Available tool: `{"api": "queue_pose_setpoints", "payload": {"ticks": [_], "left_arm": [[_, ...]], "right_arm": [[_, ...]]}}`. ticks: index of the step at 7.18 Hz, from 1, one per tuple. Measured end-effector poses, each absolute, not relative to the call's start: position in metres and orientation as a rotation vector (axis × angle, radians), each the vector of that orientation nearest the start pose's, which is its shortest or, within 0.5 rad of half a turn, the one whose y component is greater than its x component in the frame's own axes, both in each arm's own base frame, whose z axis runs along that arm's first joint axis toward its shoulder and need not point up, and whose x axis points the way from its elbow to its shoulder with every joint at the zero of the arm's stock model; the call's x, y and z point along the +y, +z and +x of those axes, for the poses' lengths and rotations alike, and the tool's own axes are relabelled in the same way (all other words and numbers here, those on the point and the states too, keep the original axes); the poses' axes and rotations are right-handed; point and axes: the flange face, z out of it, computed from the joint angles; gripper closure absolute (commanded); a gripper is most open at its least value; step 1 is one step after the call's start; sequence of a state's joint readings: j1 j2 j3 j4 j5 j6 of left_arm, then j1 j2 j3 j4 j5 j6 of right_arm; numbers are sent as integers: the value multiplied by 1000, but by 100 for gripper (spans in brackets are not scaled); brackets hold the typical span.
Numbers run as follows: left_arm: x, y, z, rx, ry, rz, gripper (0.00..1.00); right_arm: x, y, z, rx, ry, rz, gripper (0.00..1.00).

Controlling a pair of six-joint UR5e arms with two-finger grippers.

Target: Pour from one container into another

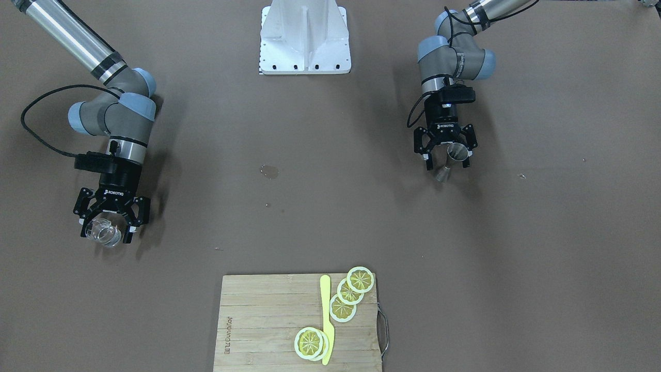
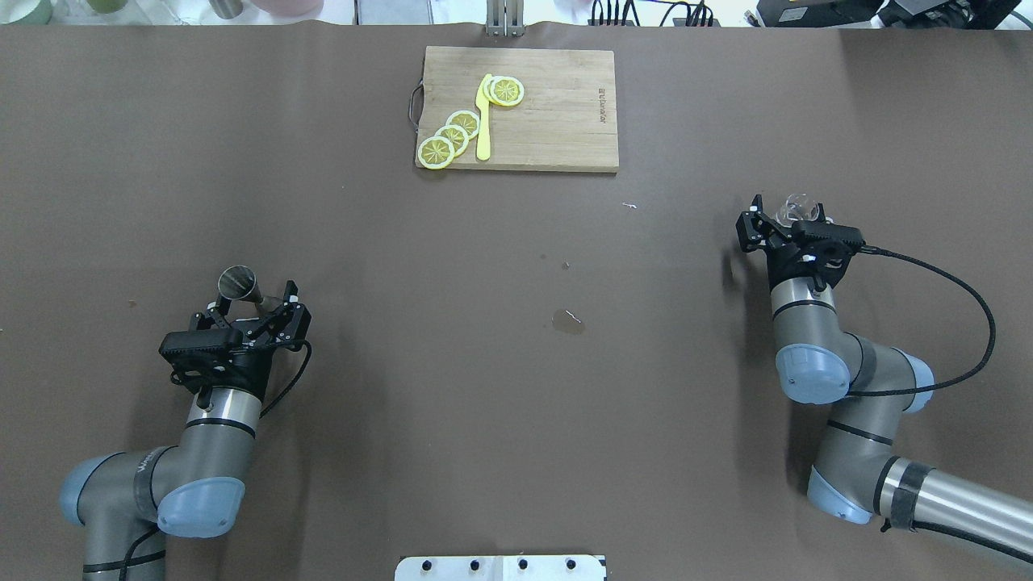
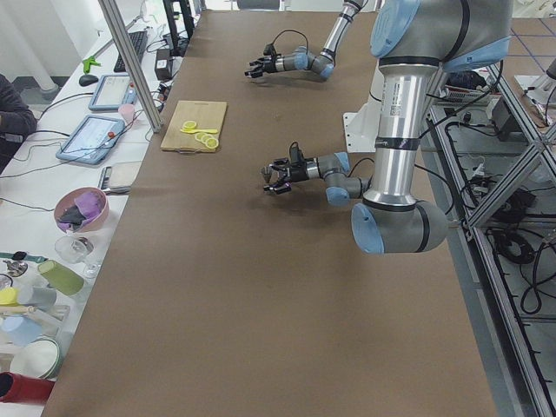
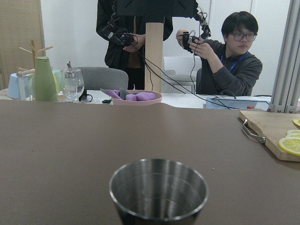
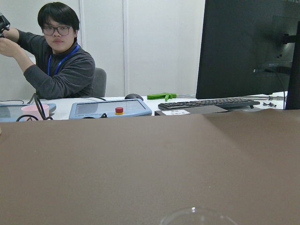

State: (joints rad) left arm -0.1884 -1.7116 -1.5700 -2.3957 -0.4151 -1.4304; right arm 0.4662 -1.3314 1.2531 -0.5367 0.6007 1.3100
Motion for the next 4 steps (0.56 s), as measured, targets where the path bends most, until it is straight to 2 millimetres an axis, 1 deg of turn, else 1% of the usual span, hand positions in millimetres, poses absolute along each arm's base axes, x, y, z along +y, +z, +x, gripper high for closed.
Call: {"api": "queue_pose_setpoints", "payload": {"ticks": [1,2,3,4], "left_arm": [[-321,473,484,676,-590,1194,2],[-320,479,484,681,-586,1198,2],[-321,482,485,683,-584,1200,2],[-320,483,487,683,-584,1202,2]], "right_arm": [[-462,557,-438,-508,639,1155,3],[-462,557,-440,-511,636,1150,9],[-462,558,-441,-515,632,1143,19],[-462,558,-441,-518,629,1138,24]]}}
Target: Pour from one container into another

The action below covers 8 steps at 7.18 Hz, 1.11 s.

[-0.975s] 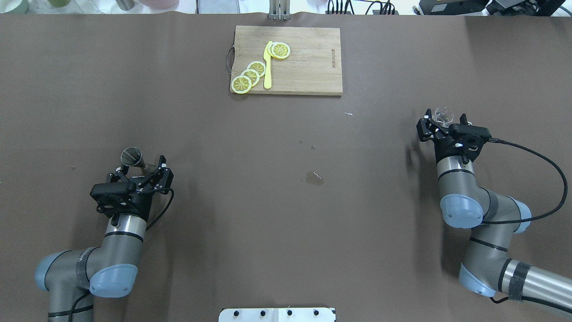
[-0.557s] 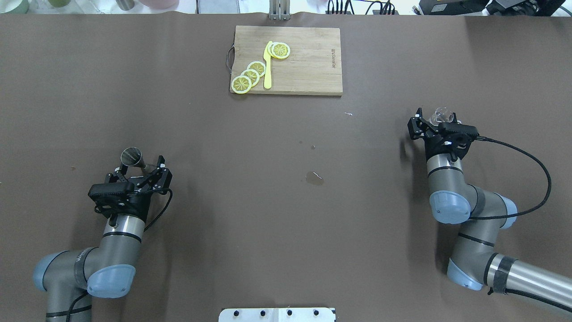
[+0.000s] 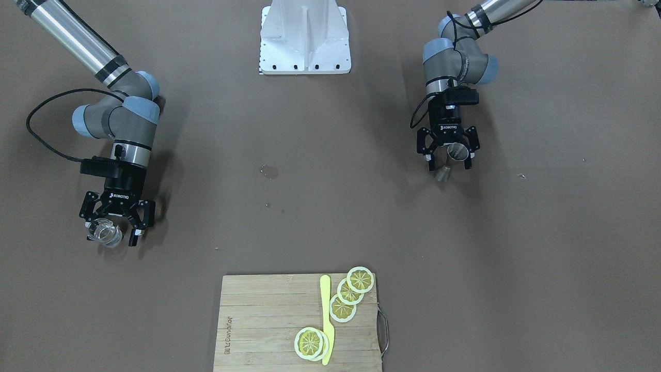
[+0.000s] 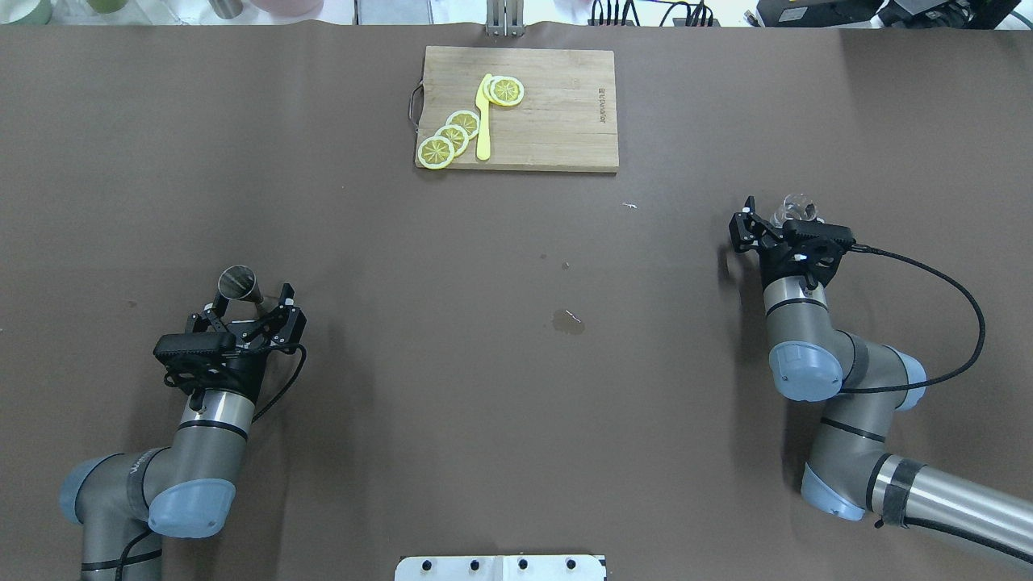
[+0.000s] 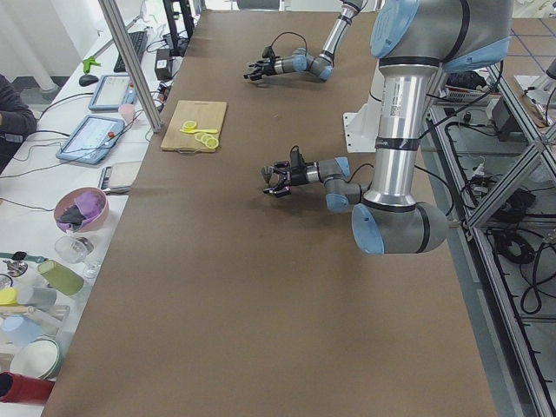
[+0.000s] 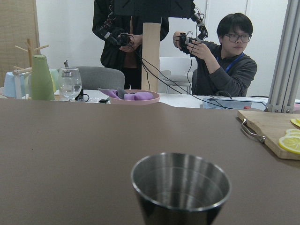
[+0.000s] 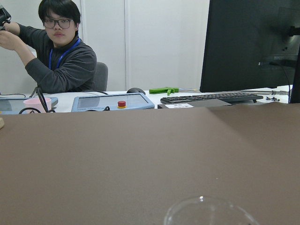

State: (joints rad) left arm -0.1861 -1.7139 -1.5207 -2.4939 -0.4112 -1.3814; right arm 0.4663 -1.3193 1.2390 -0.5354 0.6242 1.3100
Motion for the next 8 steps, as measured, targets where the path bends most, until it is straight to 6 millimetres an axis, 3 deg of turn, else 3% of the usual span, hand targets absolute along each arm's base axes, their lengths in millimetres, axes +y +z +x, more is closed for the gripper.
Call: {"api": "queue_pose_setpoints", "payload": {"ticks": [2,3,4,6,8], "left_arm": [[-320,482,488,683,-586,1208,3],[-319,481,488,679,-583,1213,18],[-319,479,489,674,-578,1220,51],[-319,477,492,669,-571,1224,93],[-319,478,492,667,-569,1225,100]], "right_arm": [[-462,558,-441,-519,628,1136,48],[-461,559,-440,-518,626,1134,59],[-461,559,-440,-520,625,1133,67],[-460,554,-439,-532,625,1126,88],[-455,544,-433,-542,621,1116,100]]}}
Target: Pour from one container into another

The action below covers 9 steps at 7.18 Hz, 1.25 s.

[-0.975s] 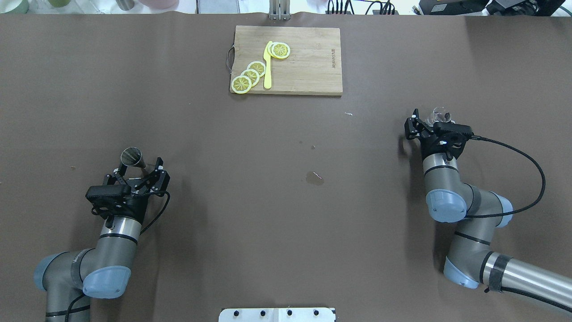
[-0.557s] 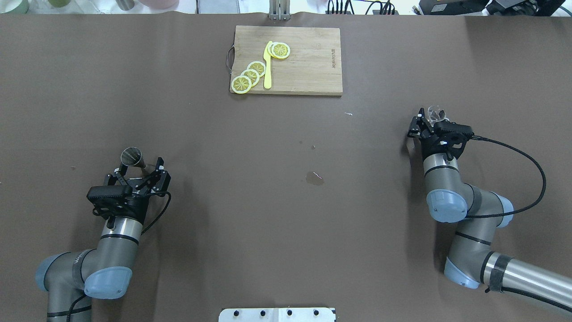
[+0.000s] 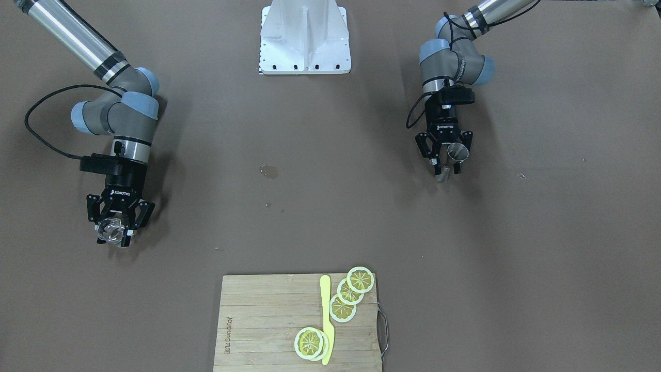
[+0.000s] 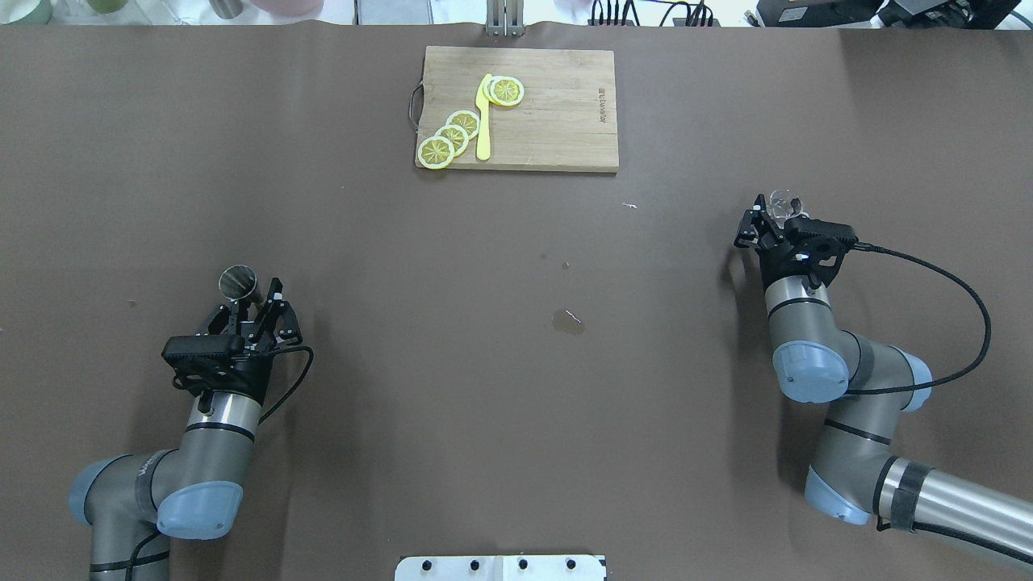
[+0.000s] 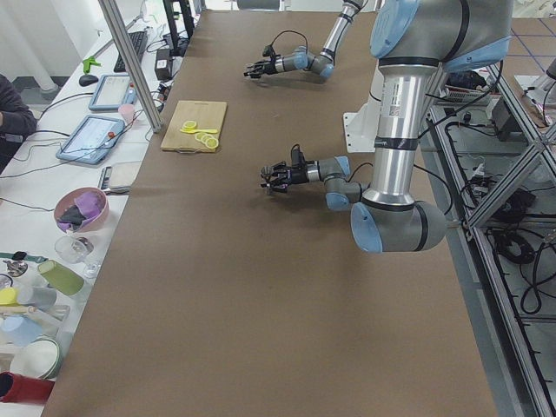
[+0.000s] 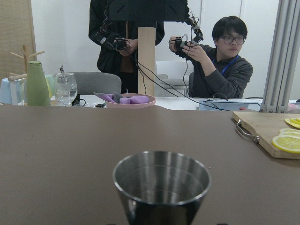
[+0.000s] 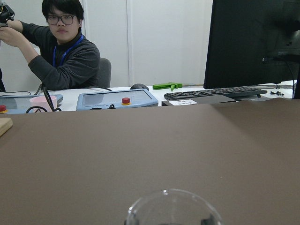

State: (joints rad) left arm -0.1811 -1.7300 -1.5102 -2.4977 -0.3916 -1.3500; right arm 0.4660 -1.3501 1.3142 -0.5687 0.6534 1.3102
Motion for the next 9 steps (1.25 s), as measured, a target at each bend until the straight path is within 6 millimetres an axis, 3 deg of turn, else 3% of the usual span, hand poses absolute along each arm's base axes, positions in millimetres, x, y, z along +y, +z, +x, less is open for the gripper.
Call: {"api": "queue_pose_setpoints", "payload": {"ticks": [3,6,9], "left_arm": [[-320,478,491,671,-573,1224,100],[-320,473,491,681,-576,1226,100],[-322,441,497,700,-572,1241,100]], "right_arm": [[-435,537,-417,-566,599,1098,100],[-377,528,-404,-603,479,1053,100],[-340,518,-390,-582,309,1053,100]]}}
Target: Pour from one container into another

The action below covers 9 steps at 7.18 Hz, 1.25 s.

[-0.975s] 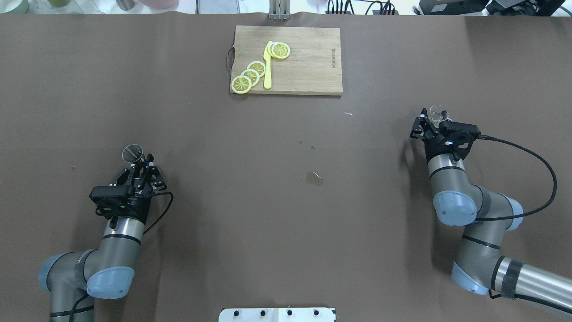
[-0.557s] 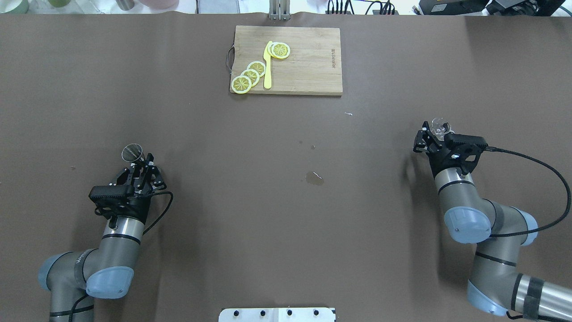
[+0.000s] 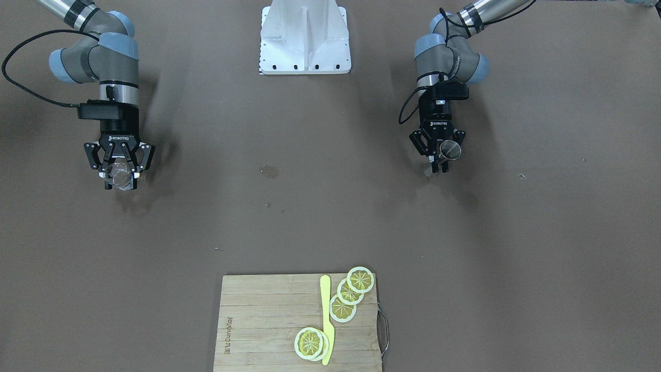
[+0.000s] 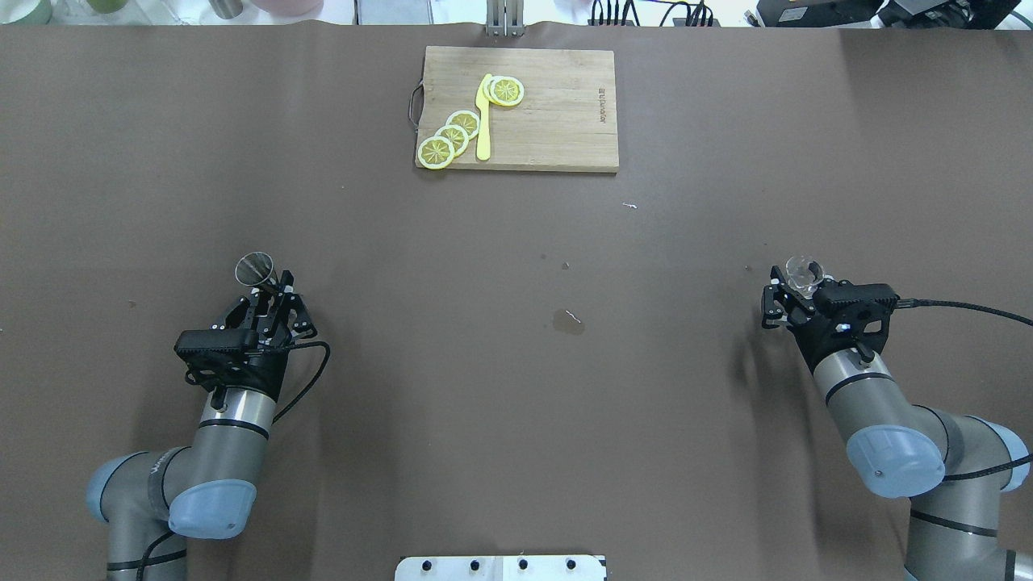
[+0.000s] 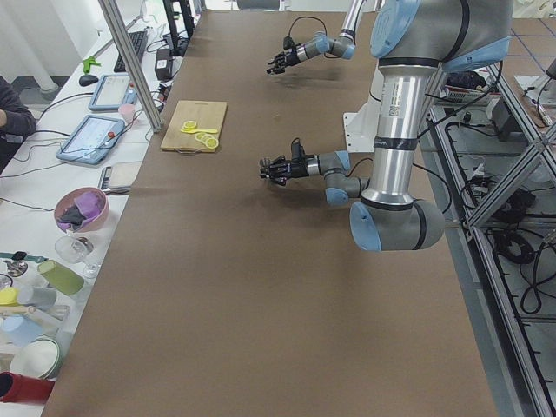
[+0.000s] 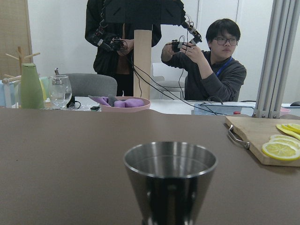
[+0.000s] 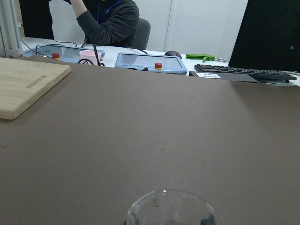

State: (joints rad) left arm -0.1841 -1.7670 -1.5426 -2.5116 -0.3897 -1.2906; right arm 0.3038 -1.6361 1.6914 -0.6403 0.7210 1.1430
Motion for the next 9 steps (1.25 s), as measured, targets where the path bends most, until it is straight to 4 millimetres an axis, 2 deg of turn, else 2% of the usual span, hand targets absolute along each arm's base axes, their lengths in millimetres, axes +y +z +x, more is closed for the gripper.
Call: {"api": "queue_pose_setpoints", "payload": {"ticks": [1,3,6,9], "left_arm": [[-324,429,502,697,-566,1253,100],[-327,390,517,699,-551,1284,100],[-331,350,531,665,-482,1324,100],[-339,305,542,606,-405,1371,100]], "right_arm": [[-340,508,-386,-574,254,1056,100],[-355,475,-376,-558,136,1046,100],[-394,429,-388,-521,15,1052,100],[-427,404,-392,-533,-50,1040,100]]}}
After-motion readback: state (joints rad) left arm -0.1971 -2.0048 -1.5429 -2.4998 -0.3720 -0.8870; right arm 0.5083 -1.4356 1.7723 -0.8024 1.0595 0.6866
